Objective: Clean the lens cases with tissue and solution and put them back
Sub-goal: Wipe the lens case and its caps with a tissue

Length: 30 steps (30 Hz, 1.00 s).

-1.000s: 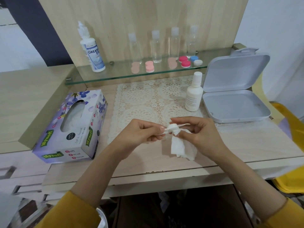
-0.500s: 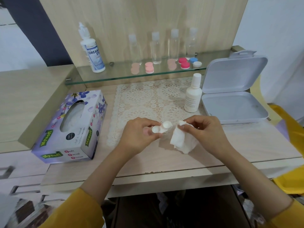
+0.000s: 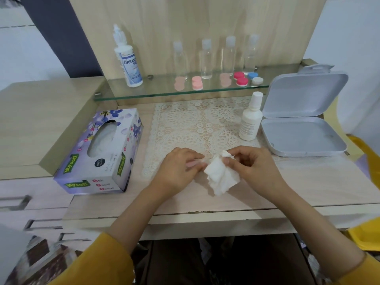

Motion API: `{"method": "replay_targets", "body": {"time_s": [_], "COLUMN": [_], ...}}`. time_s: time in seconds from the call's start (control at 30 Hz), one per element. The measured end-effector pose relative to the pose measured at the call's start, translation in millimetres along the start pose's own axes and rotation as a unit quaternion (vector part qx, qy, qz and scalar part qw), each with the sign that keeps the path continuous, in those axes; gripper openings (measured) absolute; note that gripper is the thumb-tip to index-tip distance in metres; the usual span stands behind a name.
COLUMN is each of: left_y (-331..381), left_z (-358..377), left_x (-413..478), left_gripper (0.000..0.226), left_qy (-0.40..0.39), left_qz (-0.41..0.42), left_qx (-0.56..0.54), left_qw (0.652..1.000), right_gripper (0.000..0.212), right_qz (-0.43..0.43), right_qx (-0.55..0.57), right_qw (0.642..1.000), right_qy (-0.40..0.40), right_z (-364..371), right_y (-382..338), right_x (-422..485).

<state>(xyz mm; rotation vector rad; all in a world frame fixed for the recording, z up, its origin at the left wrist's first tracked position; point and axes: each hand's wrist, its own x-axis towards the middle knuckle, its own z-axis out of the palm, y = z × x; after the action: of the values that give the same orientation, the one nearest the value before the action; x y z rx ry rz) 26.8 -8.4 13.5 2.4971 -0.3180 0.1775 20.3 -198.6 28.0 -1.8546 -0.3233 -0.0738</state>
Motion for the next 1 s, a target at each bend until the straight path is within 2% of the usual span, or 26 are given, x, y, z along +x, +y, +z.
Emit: {"method": "replay_targets", "body": {"time_s": [0.2, 0.33, 0.5, 0.57, 0.63, 0.73, 0.83, 1.0], "left_y": [-5, -15, -48, -70, -93, -132, -167, -211], "left_z": [-41, -71, -87, -85, -79, -62, -40, -4], "left_x": [-45, -97, -182, -217, -249, -293, -329, -367], "left_gripper": [0.035, 0.027, 0.023, 0.031, 0.036, 0.025, 0.021, 0.028], "left_qy": [0.074, 0.149, 0.234, 0.251, 0.257, 0.257, 0.210, 0.114], "left_qz": [-0.003, -0.013, -0.143, -0.210, -0.277, -0.368, -0.450, -0.540], "left_qx": [-0.047, -0.047, -0.079, -0.087, -0.087, -0.043, -0.041, -0.071], "left_qw": [0.996, 0.988, 0.958, 0.941, 0.922, 0.892, 0.867, 0.831], "right_gripper": [0.021, 0.024, 0.023, 0.026, 0.021, 0.011, 0.009, 0.016], "right_qz": [-0.048, -0.085, -0.114, -0.130, -0.142, -0.135, -0.099, -0.011], "right_qx": [0.006, 0.024, 0.015, 0.004, -0.014, -0.048, -0.107, -0.231], "right_qw": [0.997, 0.987, 0.967, 0.958, 0.947, 0.929, 0.915, 0.885], "right_qy": [-0.063, -0.131, -0.225, -0.254, -0.287, -0.341, -0.377, -0.403], "right_z": [36, 77, 147, 178, 206, 252, 303, 372], "right_y": [-26, -44, -55, -56, -55, -41, -10, 42], "right_x": [-3, -11, -29, -42, -56, -73, -84, -91]}}
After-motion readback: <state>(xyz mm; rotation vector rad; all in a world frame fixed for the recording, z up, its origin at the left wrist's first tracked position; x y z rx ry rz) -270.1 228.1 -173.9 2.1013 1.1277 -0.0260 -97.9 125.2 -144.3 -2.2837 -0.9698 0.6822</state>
